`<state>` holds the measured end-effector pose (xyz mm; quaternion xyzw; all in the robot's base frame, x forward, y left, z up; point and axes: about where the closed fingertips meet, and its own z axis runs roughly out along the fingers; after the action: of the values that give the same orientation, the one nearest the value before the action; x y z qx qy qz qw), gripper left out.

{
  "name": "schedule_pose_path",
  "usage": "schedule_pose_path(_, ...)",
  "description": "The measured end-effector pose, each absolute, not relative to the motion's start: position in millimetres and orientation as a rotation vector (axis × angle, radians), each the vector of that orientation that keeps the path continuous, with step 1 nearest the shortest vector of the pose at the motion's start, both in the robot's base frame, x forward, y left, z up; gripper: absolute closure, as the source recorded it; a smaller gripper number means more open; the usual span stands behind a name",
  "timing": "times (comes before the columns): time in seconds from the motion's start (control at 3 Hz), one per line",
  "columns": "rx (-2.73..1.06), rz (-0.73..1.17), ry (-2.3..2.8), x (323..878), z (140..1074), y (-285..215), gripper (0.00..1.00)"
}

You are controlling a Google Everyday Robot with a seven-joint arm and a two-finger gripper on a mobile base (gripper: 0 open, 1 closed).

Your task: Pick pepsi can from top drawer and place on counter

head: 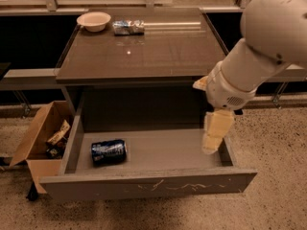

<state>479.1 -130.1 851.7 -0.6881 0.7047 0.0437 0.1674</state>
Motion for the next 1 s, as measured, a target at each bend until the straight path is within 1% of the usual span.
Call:
schedule_pose_path(0.33, -1.982, 0.298, 1.954, 492.5, 796.6, -76.0, 0.0)
schedule_pose_path(0.67, -1.982, 0.298, 1.953, 492.5, 796.6, -75.9, 0.0)
schedule_pose_path(1.0, -2.007, 0.357, 1.919, 506.0, 773.8, -55.6, 0.0)
